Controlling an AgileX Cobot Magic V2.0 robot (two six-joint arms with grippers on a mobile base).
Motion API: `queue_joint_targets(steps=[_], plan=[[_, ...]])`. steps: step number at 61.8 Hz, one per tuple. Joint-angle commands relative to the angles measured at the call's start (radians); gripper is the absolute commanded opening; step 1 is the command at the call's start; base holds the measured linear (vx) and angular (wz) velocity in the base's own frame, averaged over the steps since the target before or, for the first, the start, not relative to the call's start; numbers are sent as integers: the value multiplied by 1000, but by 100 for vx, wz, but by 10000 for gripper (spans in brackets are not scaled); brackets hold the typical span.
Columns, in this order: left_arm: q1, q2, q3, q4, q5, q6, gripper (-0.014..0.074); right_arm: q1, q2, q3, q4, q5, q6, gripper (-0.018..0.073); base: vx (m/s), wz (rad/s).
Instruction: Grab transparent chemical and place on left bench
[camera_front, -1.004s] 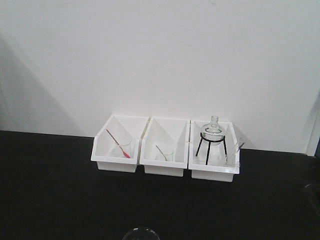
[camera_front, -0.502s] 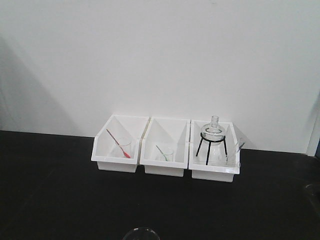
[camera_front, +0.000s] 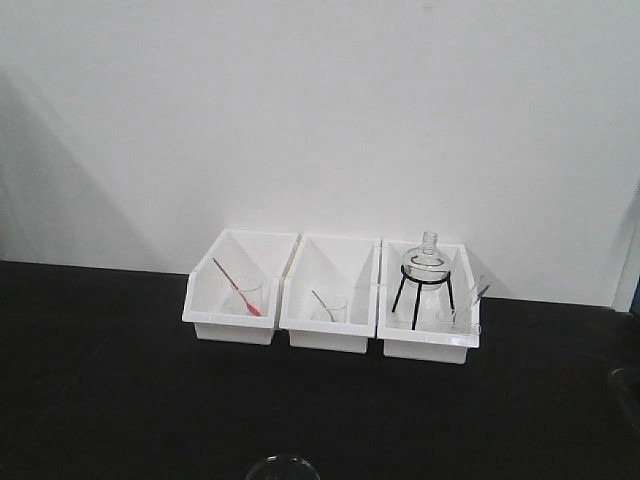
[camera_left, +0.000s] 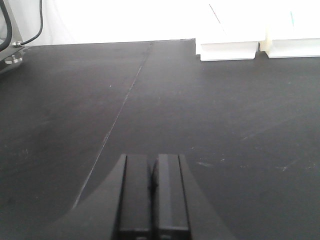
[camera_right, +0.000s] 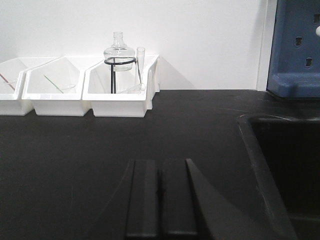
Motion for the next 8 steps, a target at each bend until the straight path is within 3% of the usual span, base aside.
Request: queue_joint_targets(steps=[1, 8], plan=[[-2, -19, 16, -1, -78, -8, -3, -6, -2, 5, -8, -87, -3, -8, 0, 0], [-2, -19, 16, -1, -78, -8, -3, -6, -2, 5, -8, -86, -3, -8, 0, 0]])
